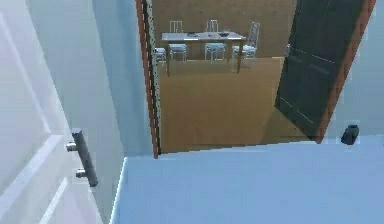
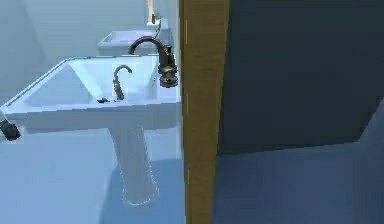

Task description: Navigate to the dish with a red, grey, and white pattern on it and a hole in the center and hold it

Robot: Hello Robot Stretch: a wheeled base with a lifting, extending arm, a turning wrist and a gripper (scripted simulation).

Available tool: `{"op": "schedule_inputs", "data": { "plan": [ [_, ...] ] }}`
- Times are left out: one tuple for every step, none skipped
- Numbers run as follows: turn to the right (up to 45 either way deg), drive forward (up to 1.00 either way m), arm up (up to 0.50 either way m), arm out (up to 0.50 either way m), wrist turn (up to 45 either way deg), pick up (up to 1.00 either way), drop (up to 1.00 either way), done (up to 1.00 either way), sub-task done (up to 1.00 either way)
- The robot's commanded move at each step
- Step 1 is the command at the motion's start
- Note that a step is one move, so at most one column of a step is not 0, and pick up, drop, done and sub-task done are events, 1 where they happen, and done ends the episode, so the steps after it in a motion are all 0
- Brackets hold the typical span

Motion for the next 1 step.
{"op": "schedule_inputs", "data": {
  "plan": [
    [0.0, 1.00, 0.00, 0.00, 0.0, 0.00, 0.00, 0.00, 0.00]
  ]
}}
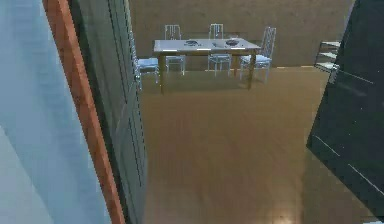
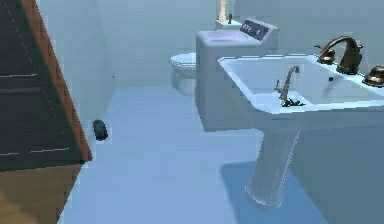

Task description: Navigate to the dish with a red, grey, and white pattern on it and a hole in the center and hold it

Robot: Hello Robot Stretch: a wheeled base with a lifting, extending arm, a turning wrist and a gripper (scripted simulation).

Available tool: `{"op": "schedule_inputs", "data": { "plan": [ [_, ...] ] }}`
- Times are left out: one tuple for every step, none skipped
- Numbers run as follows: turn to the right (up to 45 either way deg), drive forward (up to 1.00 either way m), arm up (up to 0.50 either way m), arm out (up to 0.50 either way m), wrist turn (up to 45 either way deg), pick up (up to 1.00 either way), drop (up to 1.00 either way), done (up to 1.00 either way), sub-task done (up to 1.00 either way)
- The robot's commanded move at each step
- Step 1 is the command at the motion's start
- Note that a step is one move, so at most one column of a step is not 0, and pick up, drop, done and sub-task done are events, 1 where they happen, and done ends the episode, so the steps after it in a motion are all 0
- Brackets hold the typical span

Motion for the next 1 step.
{"op": "schedule_inputs", "data": {
  "plan": [
    [0.0, 1.00, 0.00, 0.00, 0.0, 0.00, 0.00, 0.00, 0.00]
  ]
}}
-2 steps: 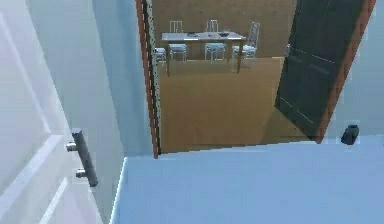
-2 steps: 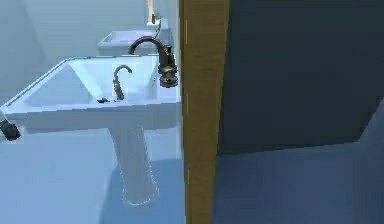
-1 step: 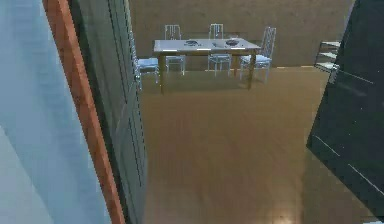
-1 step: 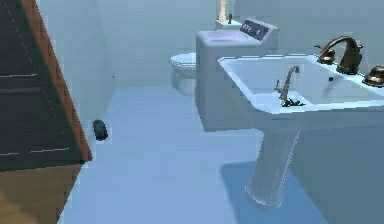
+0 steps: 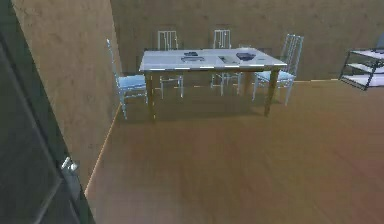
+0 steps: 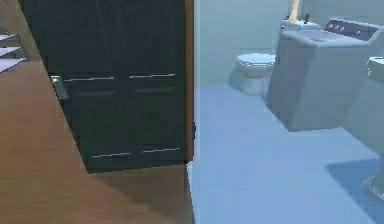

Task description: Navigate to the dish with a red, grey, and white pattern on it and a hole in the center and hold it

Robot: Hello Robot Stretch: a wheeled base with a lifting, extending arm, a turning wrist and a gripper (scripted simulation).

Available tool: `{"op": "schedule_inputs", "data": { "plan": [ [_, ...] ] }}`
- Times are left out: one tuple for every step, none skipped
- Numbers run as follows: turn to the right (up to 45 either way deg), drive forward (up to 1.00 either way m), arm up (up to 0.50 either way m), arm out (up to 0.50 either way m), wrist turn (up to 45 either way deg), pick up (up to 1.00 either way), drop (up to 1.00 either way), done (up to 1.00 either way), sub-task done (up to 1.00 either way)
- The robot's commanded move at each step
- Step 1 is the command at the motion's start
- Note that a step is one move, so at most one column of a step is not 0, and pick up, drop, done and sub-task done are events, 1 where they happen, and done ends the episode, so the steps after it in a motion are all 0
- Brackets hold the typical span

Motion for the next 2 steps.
{"op": "schedule_inputs", "data": {
  "plan": [
    [0.0, 1.00, 0.00, 0.00, 0.0, 0.00, 0.00, 0.00, 0.00],
    [6.0, 0.00, 0.00, 0.00, 0.0, 0.00, 0.00, 0.00, 0.00]
  ]
}}
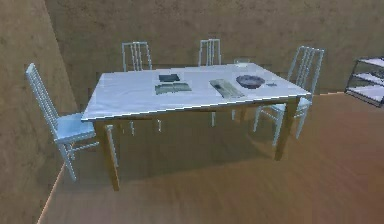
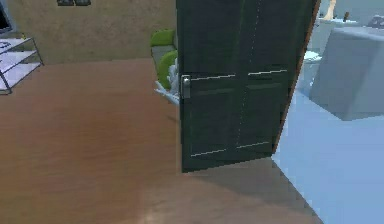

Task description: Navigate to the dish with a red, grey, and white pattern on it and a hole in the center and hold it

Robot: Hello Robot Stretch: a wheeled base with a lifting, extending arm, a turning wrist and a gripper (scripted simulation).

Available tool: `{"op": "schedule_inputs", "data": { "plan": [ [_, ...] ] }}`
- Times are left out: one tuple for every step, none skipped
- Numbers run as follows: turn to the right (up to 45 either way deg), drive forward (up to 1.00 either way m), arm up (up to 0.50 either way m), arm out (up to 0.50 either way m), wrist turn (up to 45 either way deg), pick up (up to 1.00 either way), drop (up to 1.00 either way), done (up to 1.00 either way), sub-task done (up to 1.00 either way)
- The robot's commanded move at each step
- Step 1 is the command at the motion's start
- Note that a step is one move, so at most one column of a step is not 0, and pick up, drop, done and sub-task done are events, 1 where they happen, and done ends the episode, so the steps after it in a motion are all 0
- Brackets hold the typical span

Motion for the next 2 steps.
{"op": "schedule_inputs", "data": {
  "plan": [
    [0.0, 0.85, 0.00, 0.00, 0.0, 0.00, 0.00, 0.00, 0.00],
    [-45.0, 0.00, 0.00, 0.00, 0.0, 0.00, 0.00, 0.00, 0.00]
  ]
}}
